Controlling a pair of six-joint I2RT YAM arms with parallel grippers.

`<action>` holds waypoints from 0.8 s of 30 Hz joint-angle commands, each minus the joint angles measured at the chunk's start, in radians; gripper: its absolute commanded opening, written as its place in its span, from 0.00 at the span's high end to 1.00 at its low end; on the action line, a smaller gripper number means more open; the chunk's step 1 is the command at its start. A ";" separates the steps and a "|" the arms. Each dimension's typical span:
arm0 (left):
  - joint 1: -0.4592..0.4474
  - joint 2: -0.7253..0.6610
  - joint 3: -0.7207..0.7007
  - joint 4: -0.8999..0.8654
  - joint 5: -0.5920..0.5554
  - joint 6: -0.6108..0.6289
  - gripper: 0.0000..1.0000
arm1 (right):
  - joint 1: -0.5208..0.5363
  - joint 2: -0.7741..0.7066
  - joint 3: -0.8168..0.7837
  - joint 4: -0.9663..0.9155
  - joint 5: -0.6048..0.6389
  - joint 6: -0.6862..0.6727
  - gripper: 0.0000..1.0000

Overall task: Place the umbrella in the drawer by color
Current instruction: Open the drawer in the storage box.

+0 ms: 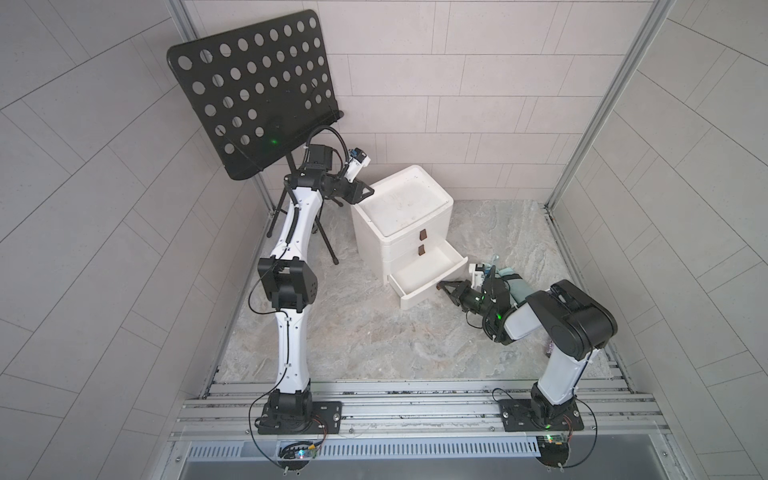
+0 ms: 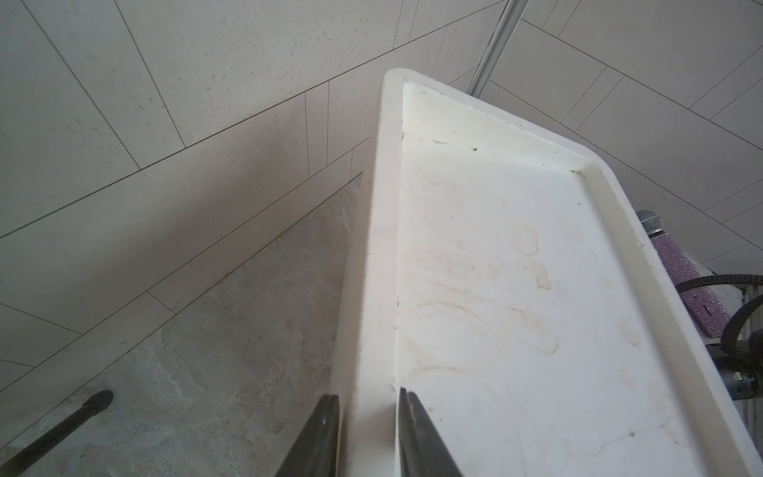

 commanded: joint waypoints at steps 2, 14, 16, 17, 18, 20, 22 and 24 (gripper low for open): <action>-0.006 0.049 -0.026 -0.090 -0.006 0.016 0.70 | 0.011 -0.064 -0.028 -0.136 -0.025 -0.064 1.00; -0.003 0.018 -0.022 -0.058 0.003 -0.037 0.70 | 0.022 -0.263 -0.036 -0.373 0.030 -0.171 1.00; -0.003 0.011 -0.019 -0.050 -0.002 -0.051 0.62 | 0.025 -0.322 0.001 -0.507 0.035 -0.224 0.90; -0.003 0.009 -0.018 -0.042 -0.008 -0.062 0.53 | 0.027 -0.342 0.024 -0.578 0.036 -0.250 0.77; -0.003 0.006 -0.018 -0.032 -0.017 -0.075 0.40 | 0.029 -0.367 0.047 -0.650 0.042 -0.277 0.64; 0.000 0.001 -0.015 -0.011 -0.034 -0.104 0.26 | 0.028 -0.410 0.066 -0.736 0.055 -0.313 0.45; 0.004 -0.003 0.001 0.007 -0.068 -0.137 0.18 | 0.029 -0.461 0.092 -0.842 0.078 -0.358 0.36; 0.011 -0.003 0.027 0.011 -0.073 -0.156 0.13 | 0.029 -0.514 0.115 -0.938 0.106 -0.398 0.32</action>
